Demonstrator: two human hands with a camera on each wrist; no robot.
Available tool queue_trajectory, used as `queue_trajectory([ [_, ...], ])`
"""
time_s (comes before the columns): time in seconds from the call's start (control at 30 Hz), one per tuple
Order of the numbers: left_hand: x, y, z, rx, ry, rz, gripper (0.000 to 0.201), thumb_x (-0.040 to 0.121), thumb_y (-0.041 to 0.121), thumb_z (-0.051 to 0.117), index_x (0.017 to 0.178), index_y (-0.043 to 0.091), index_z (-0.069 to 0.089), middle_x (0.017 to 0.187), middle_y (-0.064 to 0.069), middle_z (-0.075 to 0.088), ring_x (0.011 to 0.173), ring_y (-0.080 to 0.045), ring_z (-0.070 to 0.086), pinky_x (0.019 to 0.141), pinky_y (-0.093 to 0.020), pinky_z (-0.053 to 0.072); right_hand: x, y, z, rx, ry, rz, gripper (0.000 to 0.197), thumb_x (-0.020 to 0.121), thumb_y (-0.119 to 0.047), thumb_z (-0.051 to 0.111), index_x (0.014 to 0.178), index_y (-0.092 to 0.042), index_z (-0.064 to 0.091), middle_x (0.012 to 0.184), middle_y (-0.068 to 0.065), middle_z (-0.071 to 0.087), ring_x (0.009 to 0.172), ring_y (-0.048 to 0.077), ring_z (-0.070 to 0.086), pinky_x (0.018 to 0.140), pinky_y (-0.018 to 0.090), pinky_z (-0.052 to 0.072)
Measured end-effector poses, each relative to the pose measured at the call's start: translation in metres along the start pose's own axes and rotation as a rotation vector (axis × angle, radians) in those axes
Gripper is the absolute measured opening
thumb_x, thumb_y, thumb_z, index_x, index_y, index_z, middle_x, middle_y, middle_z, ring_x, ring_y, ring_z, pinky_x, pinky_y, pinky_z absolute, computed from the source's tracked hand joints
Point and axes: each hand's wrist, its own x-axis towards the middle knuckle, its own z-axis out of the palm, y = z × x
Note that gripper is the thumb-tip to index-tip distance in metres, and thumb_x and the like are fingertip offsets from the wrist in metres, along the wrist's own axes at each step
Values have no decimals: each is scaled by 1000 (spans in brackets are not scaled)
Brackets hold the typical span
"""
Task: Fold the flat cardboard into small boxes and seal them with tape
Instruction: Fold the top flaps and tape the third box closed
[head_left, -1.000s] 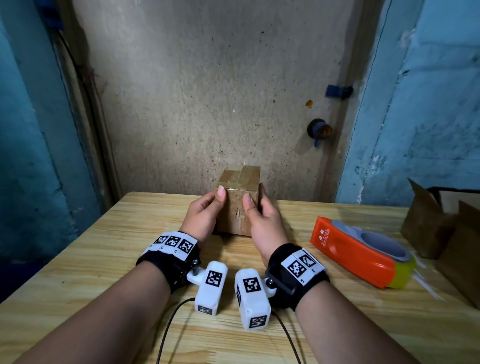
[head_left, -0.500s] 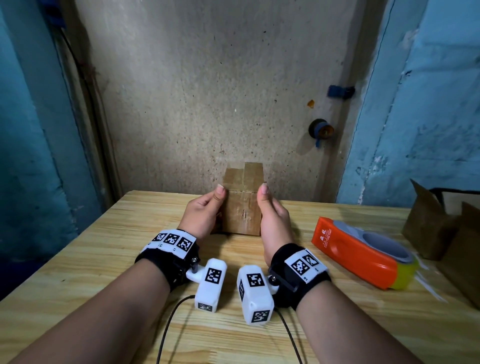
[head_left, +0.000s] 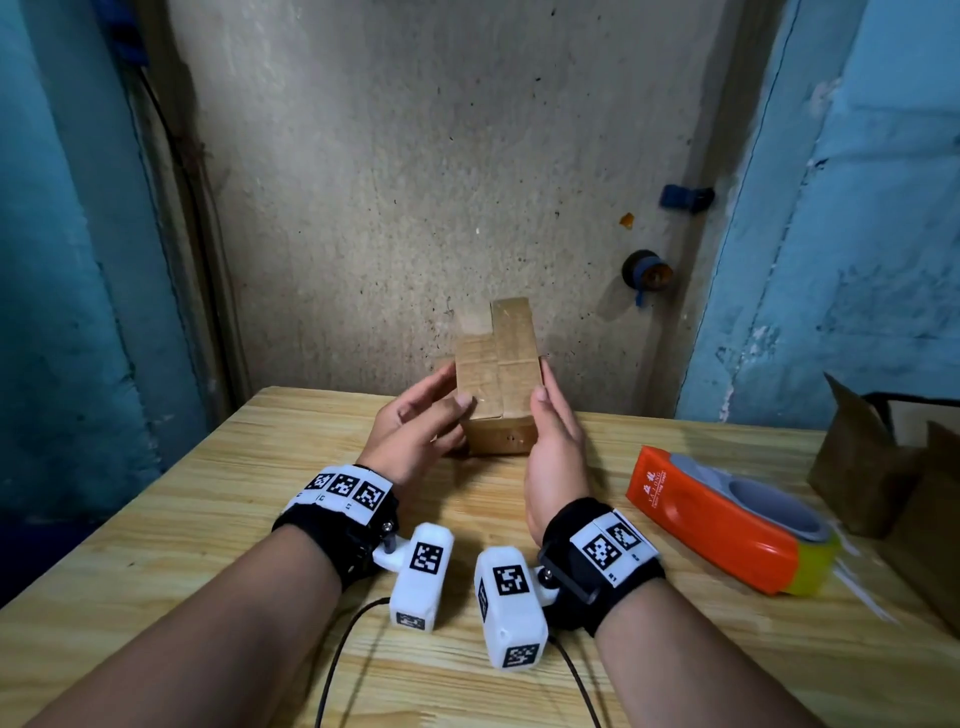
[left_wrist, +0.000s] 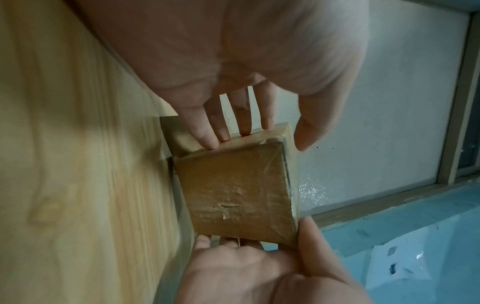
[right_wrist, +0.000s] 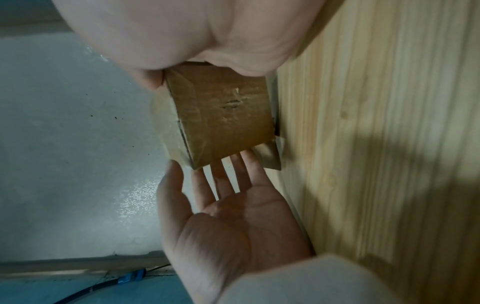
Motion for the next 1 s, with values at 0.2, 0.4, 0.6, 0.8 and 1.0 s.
queue_trajectory([
  [0.2, 3, -3, 0, -8, 12, 14, 60, 83, 16, 77, 140, 17, 58, 124, 7, 73, 122, -16, 65, 104, -39, 49, -2, -3, 2, -84, -38, -12, 50, 103, -42, 59, 149, -25, 56, 132, -12, 70, 119, -6, 65, 98, 14, 50],
  [0.4, 6, -11, 0, 100, 53, 24, 61, 82, 23, 82, 138, 19, 59, 127, 6, 71, 112, -4, 68, 78, -21, 55, -3, -3, 2, -137, 35, 96, 52, 107, -57, 40, 153, -35, 48, 151, -13, 50, 137, 6, 46, 112, 30, 34],
  [0.6, 8, -12, -2, 101, 138, 1, 44, 72, 35, 89, 109, 14, 75, 104, 5, 76, 98, -7, 69, 90, -34, 59, -1, -1, 2, -135, -16, 104, 52, 105, -60, 44, 154, -42, 47, 151, -18, 52, 136, 3, 48, 111, 29, 34],
  [0.8, 10, -12, -1, 38, 107, -54, 27, 89, 38, 71, 81, 13, 75, 85, -3, 67, 87, -15, 65, 96, -44, 57, 3, 3, 1, -115, 66, 134, 43, 102, -64, 45, 139, -51, 61, 140, -12, 67, 130, 10, 62, 116, 41, 44],
  [1.0, 12, -11, -1, 79, 127, -43, 62, 75, 60, 67, 100, 4, 67, 98, -18, 63, 95, -26, 62, 91, -47, 59, -4, -7, 0, -121, -1, 104, 46, 104, -49, 56, 149, -44, 54, 146, -16, 58, 130, 3, 57, 96, 14, 48],
])
